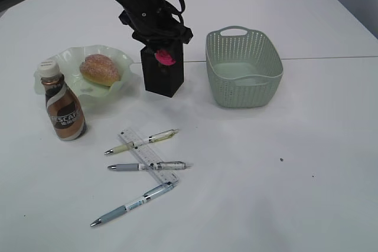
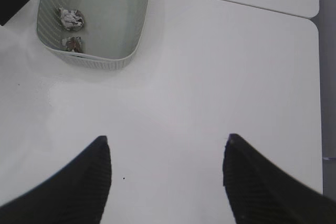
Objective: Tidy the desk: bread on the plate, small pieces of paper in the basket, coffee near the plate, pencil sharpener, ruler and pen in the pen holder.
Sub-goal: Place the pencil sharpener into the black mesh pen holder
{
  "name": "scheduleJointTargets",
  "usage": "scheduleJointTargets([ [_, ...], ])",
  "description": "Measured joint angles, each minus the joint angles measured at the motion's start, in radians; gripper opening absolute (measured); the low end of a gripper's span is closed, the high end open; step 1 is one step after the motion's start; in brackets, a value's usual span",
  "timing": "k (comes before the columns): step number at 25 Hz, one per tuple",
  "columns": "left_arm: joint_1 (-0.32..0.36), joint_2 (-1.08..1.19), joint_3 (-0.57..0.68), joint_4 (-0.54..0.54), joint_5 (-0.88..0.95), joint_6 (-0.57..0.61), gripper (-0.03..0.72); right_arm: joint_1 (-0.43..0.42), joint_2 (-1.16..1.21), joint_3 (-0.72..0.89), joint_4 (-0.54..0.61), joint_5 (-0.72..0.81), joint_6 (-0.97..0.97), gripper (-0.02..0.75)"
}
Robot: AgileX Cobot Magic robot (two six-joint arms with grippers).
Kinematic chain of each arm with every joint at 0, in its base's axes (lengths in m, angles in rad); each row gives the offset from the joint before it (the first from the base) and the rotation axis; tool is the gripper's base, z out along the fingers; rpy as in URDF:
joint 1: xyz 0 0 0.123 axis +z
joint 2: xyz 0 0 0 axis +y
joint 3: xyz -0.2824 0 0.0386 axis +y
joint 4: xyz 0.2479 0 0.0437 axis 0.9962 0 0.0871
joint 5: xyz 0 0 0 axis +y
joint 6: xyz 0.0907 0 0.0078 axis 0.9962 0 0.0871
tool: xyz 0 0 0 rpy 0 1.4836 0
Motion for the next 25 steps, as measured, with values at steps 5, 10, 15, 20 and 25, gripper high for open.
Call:
scheduleJointTargets([
  [5,0.0,0.0,0.0,0.006,-0.098,-0.019,0.364,0.0,0.0,0.0,-0.001,0.0,0.0,0.491],
  [10,0.008,0.0,0.0,0.008,-0.193,-0.029,0.364,0.0,0.0,0.0,-0.007,0.0,0.0,0.491],
  [15,0.035,0.0,0.0,0.008,-0.277,-0.031,0.364,0.0,0.0,0.0,-0.007,0.0,0.0,0.491],
  [20,0.054,0.0,0.0,0.01,-0.323,-0.031,0.364,0.0,0.0,0.0,-0.007,0.0,0.0,0.491],
  [25,0.057,0.015,0.0,0.01,-0.362,-0.031,0.364,0.0,0.0,0.0,-0.009,0.0,0.0,0.491],
])
